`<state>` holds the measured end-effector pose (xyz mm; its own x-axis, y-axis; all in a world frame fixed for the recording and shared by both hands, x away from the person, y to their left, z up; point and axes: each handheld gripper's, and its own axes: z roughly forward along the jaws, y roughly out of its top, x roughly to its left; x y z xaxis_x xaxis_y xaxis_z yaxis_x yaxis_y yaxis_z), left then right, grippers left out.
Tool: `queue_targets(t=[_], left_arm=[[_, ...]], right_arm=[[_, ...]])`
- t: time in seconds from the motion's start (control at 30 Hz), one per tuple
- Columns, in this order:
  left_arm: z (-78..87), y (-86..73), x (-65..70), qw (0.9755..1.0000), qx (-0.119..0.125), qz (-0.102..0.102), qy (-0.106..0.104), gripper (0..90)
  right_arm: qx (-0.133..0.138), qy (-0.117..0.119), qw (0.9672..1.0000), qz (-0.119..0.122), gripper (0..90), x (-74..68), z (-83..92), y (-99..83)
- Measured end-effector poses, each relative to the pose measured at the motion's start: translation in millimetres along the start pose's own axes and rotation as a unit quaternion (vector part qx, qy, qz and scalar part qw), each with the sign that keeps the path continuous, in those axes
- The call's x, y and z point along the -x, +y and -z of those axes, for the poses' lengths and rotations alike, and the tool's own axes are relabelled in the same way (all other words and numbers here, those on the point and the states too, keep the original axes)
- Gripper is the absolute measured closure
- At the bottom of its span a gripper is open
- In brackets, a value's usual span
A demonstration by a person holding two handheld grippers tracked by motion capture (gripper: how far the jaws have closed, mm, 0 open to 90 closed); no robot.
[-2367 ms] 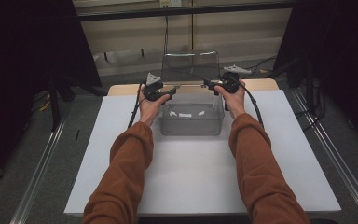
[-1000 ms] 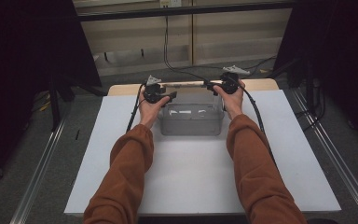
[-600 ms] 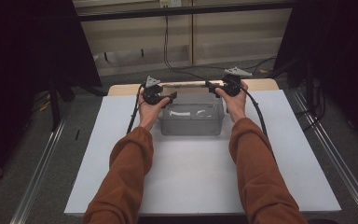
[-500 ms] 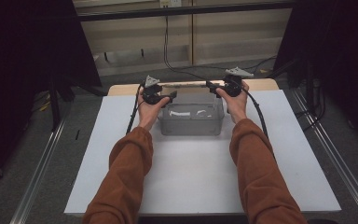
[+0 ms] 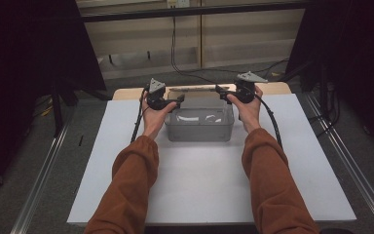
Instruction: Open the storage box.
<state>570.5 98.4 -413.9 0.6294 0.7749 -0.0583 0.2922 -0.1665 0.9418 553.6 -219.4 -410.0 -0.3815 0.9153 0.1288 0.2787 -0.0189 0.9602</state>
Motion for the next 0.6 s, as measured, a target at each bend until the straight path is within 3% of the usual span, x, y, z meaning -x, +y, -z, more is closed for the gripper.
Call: queue_targets(t=[0.13, 0.23, 0.47, 0.6], left_arm=[[1.4, -1.1, 2.0, 1.0000, -0.005, -0.004, 0.000, 4.1], [6.0, 0.2, 4.0, 1.0000, 0.008, 0.001, -0.003, 4.5], [19.5, 5.9, 7.2, 0.9996, 0.022, -0.014, -0.007, 3.7], [25.8, 5.3, 8.3, 0.9994, 0.034, -0.008, -0.006, 2.8]], right_arm=[[0.002, 0.001, 1.0000, 0.009, 9.2, -3.1, 2.5, 1.1], [0.006, 0.007, 0.9999, 0.013, 8.5, -5.8, 6.4, 1.7], [0.015, 0.006, 0.9995, 0.027, 5.0, -8.9, 15.3, 6.5], [0.019, 0.009, 0.9991, 0.036, 4.1, -13.2, 21.4, 7.6]])
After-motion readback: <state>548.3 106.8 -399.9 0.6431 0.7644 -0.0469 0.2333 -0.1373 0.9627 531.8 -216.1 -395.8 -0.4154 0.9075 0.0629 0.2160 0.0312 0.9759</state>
